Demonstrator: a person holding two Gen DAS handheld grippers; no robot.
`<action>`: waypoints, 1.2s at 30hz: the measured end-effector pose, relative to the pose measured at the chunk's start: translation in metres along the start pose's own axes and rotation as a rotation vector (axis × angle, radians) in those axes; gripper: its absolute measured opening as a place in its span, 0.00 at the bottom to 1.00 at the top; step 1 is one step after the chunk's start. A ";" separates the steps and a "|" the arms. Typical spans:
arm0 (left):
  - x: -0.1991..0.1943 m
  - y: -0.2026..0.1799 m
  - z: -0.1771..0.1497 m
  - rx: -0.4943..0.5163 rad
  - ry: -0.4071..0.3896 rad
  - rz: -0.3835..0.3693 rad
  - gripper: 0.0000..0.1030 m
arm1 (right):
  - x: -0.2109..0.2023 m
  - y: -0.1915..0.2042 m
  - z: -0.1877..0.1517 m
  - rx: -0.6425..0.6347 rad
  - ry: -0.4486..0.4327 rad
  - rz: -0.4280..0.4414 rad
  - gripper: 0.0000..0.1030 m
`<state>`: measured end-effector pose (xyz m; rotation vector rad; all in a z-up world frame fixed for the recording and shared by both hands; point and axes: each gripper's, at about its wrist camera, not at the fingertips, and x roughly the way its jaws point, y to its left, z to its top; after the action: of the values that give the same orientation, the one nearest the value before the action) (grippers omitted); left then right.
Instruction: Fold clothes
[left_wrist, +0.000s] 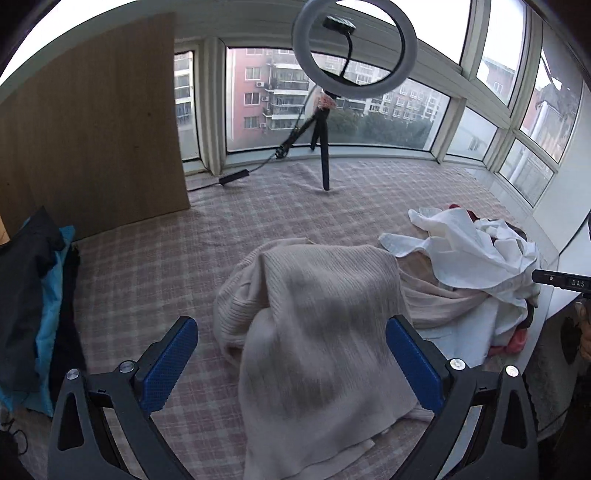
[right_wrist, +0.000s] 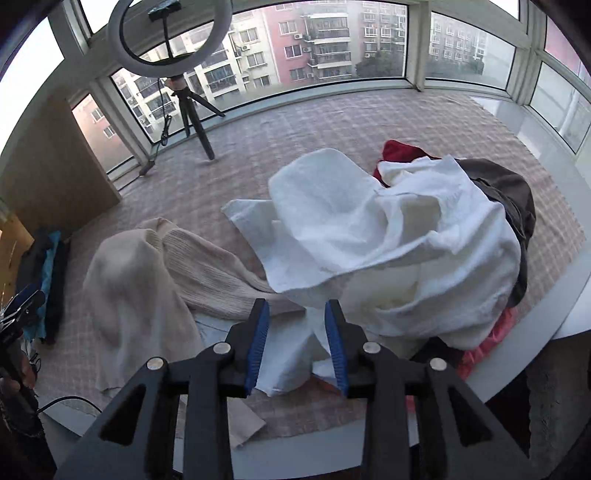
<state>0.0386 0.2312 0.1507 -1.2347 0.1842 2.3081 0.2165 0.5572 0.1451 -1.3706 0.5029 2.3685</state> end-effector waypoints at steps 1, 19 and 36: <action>0.016 -0.011 0.000 0.021 0.027 0.005 0.99 | 0.003 -0.008 -0.004 0.009 0.005 -0.011 0.34; 0.093 -0.010 0.000 -0.038 0.149 0.098 0.98 | 0.000 -0.108 0.082 0.179 -0.316 -0.196 0.03; 0.085 -0.036 0.024 -0.048 0.122 0.012 0.99 | -0.062 -0.090 0.098 0.071 -0.278 -0.071 0.30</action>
<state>0.0001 0.3021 0.0995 -1.4036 0.1800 2.2603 0.2140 0.6740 0.2339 -0.9905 0.4463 2.4064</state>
